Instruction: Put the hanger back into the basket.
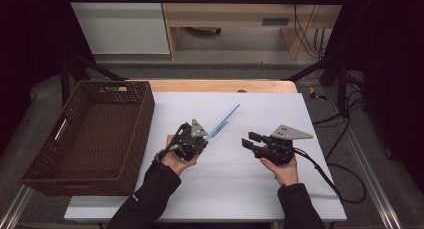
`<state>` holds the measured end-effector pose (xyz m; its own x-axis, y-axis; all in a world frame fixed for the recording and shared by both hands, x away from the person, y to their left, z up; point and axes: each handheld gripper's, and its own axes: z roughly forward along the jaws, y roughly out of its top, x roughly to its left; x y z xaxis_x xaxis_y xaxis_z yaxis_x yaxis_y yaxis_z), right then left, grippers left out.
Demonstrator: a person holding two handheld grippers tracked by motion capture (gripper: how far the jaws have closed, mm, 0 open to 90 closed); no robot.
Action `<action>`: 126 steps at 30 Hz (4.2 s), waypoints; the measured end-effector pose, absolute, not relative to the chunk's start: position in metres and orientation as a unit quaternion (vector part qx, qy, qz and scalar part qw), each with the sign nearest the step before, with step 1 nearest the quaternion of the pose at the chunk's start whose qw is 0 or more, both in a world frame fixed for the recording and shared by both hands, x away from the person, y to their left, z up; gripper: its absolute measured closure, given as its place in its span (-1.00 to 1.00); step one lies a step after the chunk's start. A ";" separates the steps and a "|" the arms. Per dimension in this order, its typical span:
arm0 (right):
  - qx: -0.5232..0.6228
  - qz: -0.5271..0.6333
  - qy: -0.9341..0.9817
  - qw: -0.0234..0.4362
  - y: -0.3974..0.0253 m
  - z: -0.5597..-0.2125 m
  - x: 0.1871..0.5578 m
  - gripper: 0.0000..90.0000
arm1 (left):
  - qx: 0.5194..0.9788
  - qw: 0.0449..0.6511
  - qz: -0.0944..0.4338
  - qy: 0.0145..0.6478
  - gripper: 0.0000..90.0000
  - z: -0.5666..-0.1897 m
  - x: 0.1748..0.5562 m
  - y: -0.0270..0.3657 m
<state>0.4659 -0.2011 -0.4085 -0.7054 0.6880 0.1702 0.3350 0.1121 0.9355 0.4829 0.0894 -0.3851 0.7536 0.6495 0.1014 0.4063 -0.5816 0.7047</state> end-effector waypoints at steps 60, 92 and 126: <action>0.406 0.504 0.725 0.234 -0.242 -0.406 0.428 -0.89 | 0.829 0.412 0.203 0.318 0.94 -0.254 0.469 0.258; 0.409 0.503 0.724 0.236 -0.244 -0.406 0.428 -0.89 | 0.814 0.390 0.223 0.367 0.94 -0.273 0.471 0.377; 0.410 0.502 0.722 0.241 -0.245 -0.406 0.427 -0.89 | 0.843 0.292 0.202 0.405 0.93 -0.371 0.496 0.377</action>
